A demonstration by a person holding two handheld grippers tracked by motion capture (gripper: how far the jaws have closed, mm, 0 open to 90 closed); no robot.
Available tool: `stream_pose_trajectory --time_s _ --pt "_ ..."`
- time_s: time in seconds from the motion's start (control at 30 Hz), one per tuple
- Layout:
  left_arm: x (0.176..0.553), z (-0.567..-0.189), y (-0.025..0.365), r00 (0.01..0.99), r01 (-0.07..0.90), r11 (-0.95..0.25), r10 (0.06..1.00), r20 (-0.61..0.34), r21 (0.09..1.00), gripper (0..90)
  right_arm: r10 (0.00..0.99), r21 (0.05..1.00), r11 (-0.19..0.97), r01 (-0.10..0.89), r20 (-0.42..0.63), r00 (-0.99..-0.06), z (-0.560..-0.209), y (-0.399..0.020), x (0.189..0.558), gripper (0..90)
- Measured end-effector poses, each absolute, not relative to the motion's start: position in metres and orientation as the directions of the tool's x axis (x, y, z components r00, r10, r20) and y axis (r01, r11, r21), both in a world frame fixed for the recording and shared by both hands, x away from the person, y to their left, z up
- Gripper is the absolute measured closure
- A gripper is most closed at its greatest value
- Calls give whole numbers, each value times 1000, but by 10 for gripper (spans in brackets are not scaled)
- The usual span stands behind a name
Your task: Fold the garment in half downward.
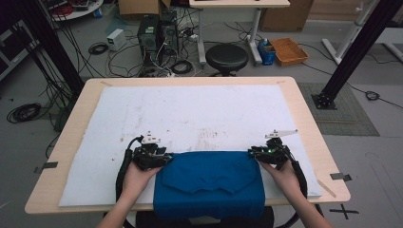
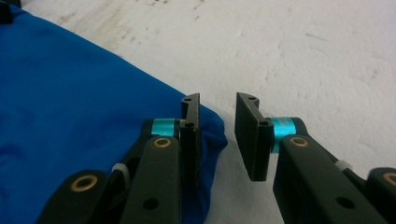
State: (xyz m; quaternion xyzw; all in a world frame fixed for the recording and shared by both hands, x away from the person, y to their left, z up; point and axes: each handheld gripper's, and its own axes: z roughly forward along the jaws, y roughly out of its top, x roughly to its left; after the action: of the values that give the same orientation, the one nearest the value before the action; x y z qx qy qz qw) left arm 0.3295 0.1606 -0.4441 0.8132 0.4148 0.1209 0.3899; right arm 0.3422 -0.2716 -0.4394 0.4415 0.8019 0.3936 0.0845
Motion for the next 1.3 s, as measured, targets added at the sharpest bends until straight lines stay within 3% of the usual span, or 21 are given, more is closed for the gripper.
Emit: stream_pose_trajectory --time_s 0.1,0.23,0.27,0.3,0.4,0.6,0.77,1.03,1.3 --pt "328 -444 161 618 578 -348 777 -118 738 526 778 716 283 638 218 -590 -437 -273 341 629" --pt "327 -446 161 625 571 -358 773 -109 739 543 762 691 321 648 217 -610 -443 -270 340 723" --pt "326 -446 161 653 559 -367 747 -124 743 683 752 696 335 635 207 -625 -444 -268 338 791" --pt "325 -446 160 662 549 -379 741 -112 745 740 753 698 345 627 193 -629 -442 -267 338 812" --pt "324 -445 157 676 530 -402 732 -85 747 809 746 701 355 618 186 -639 -442 -267 339 832" --pt "331 -441 155 690 509 -439 722 -47 741 828 750 711 353 608 173 -638 -438 -270 347 840" --pt "361 -430 147 696 453 -506 716 64 734 830 763 734 372 569 107 -637 -422 -267 374 840" --pt "411 -424 146 674 474 -475 737 42 741 829 781 727 391 565 63 -621 -411 -263 422 839" --pt "444 -425 142 674 485 -491 737 49 723 825 803 723 386 573 43 -595 -420 -263 443 839"
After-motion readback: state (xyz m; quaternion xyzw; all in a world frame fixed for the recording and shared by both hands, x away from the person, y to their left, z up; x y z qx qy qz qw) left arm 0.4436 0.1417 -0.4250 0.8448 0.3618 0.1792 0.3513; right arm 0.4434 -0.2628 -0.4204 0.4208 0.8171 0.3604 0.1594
